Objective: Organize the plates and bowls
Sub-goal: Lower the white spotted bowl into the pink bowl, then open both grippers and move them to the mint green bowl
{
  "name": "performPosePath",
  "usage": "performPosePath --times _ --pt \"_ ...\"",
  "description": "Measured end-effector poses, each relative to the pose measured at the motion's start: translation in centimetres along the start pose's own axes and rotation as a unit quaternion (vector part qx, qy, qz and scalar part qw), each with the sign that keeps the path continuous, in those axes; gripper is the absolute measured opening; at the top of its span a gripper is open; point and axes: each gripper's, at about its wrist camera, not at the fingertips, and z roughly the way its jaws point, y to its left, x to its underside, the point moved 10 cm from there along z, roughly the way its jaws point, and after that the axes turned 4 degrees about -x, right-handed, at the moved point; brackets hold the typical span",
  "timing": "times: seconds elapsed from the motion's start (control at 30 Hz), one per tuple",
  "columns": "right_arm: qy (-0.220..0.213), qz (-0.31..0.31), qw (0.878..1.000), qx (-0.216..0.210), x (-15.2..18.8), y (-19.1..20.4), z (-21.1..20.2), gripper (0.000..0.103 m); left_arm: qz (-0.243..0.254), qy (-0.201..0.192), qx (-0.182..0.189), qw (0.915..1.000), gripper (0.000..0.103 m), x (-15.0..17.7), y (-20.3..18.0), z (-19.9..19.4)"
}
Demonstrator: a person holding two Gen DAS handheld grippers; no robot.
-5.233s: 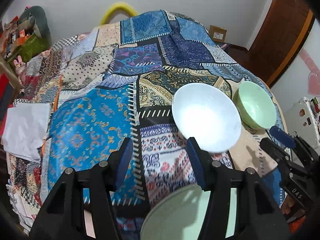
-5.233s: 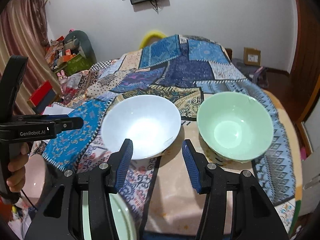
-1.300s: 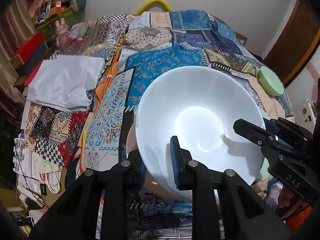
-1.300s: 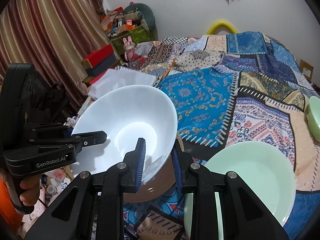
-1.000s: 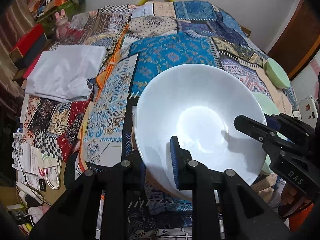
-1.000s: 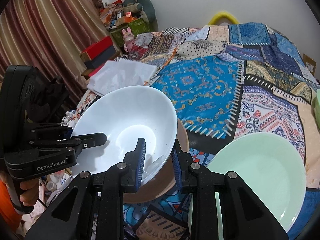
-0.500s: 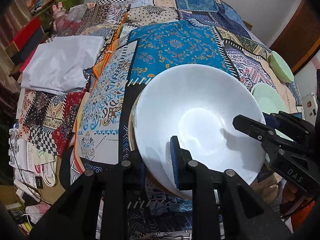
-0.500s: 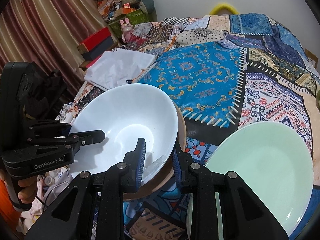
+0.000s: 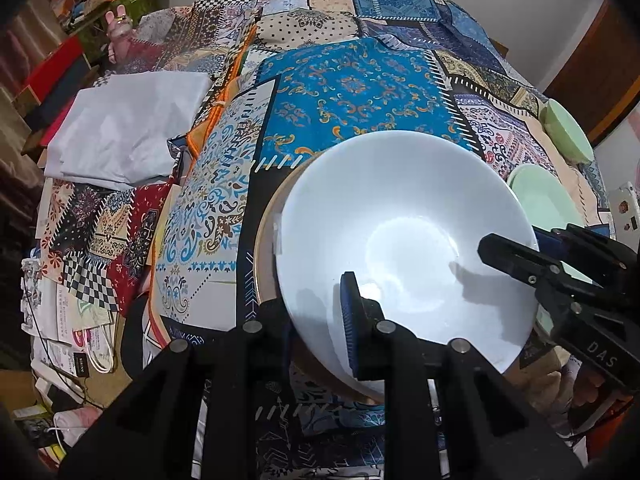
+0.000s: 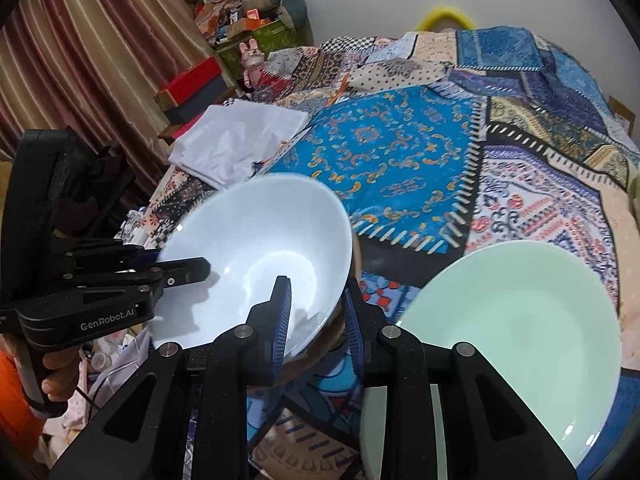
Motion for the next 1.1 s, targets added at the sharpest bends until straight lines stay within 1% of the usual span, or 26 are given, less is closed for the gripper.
performPosePath --times 0.2,0.27,0.37,0.43,0.53,0.57,0.63,0.7,0.73,0.77,0.87,0.93,1.1 --pt "-0.018 -0.003 1.000 -0.005 -0.5 -0.2 -1.7 0.026 -0.003 -0.003 -0.007 1.0000 0.021 -0.4 0.0 -0.4" --pt "-0.027 -0.006 1.000 -0.005 -0.8 -0.2 -2.4 0.026 -0.003 -0.008 -0.016 0.9998 0.021 -0.7 0.1 -0.8" --pt "-0.043 -0.021 0.999 0.015 -1.2 -0.6 -3.8 0.026 -0.001 -0.023 -0.042 0.9989 0.021 -1.3 0.5 -1.7" --pt "-0.050 -0.024 0.998 0.020 -1.3 -0.9 -4.7 0.026 -0.002 -0.032 -0.049 0.9983 0.022 -1.7 0.7 -2.5" --pt "-0.060 -0.020 0.998 0.024 -1.5 -1.8 -6.0 0.026 -0.002 -0.044 -0.037 0.9983 0.022 -2.5 0.1 -3.9" --pt "-0.064 -0.017 0.998 0.025 -1.6 -2.2 -6.5 0.026 0.001 -0.051 -0.039 0.9979 0.022 -2.8 -0.2 -4.5" --pt "-0.072 -0.011 0.997 0.029 -1.7 -3.1 -7.6 0.026 0.010 -0.066 -0.043 0.9968 0.022 -3.5 -1.2 -5.7" --pt "-0.081 -0.005 0.996 0.039 -1.8 -4.5 -9.1 0.028 0.019 -0.075 -0.038 0.9963 0.022 -4.0 -2.6 -6.7" --pt "-0.086 -0.002 0.995 0.044 -1.8 -5.1 -9.7 0.031 0.024 -0.080 -0.034 0.9959 0.022 -4.2 -3.4 -7.1" --pt "-0.090 0.001 0.995 0.049 -1.9 -5.7 -10.3 0.035 0.031 -0.085 -0.032 0.9954 0.024 -4.5 -4.3 -7.6" --pt "-0.108 0.013 0.992 0.070 -1.9 -8.1 -12.6 0.043 0.049 -0.101 -0.022 0.9934 0.031 -5.4 -7.1 -8.8" --pt "-0.119 0.022 0.989 0.087 -1.7 -9.8 -14.3 0.046 0.062 -0.111 -0.013 0.9918 0.035 -6.0 -9.2 -9.4" --pt "-0.143 0.047 0.981 0.126 -1.6 -14.5 -18.3 0.051 0.091 -0.137 0.000 0.9864 0.050 -7.6 -13.7 -10.6"
